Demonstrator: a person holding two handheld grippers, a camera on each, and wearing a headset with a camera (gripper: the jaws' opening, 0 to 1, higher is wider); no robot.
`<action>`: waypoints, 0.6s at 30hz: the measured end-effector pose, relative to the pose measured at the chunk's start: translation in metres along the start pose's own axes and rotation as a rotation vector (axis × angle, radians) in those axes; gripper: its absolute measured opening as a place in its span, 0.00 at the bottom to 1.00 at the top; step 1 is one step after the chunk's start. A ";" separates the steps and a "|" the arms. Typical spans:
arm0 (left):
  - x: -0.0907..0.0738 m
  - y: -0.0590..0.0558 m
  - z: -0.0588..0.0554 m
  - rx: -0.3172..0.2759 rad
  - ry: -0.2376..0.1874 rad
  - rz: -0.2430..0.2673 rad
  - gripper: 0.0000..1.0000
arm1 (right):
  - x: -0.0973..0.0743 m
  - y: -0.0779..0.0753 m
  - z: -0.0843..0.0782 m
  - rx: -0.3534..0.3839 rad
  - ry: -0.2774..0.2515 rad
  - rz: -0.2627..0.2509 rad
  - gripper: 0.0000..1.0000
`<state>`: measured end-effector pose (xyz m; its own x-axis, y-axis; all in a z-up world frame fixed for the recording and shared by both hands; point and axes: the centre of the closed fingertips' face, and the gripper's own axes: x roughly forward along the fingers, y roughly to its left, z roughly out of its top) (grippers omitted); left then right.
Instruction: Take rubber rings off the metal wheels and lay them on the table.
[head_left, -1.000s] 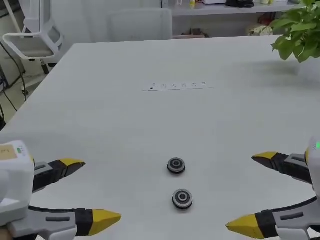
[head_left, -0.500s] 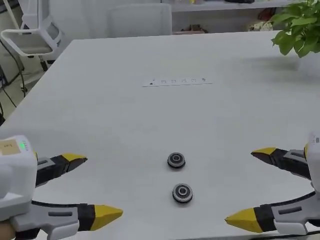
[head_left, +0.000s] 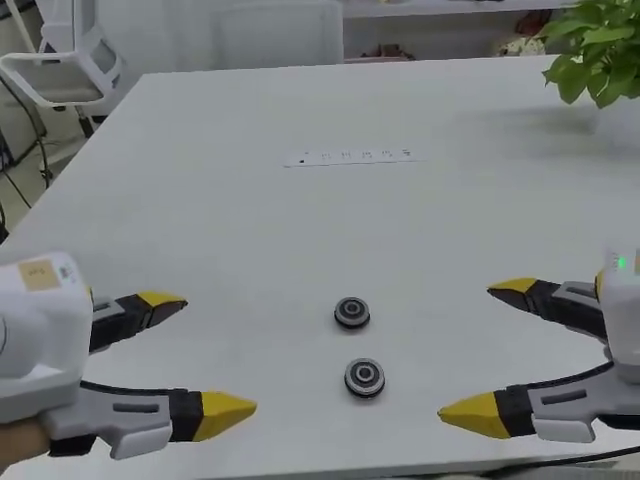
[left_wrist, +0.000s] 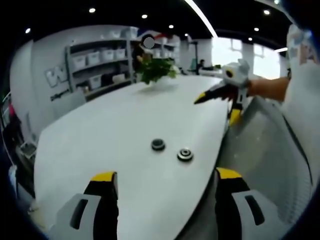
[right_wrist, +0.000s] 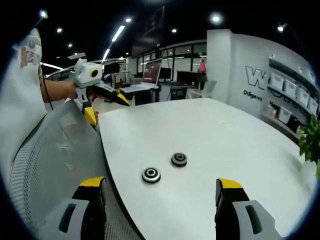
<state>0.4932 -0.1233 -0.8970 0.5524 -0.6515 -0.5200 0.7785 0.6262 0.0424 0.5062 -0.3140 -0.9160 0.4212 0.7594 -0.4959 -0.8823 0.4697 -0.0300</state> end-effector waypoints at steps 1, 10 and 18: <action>0.001 0.000 0.001 0.000 -0.001 -0.002 0.80 | 0.001 0.000 0.001 0.006 -0.003 0.001 0.91; 0.006 -0.002 0.006 0.019 0.000 -0.022 0.81 | 0.005 -0.003 0.000 0.019 -0.003 0.007 0.93; 0.014 0.000 0.013 0.039 -0.004 -0.039 0.81 | 0.008 -0.007 0.005 0.010 -0.009 0.002 0.91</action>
<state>0.5051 -0.1382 -0.8929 0.5229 -0.6769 -0.5180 0.8104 0.5833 0.0558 0.5163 -0.3089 -0.9151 0.4209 0.7645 -0.4883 -0.8811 0.4725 -0.0197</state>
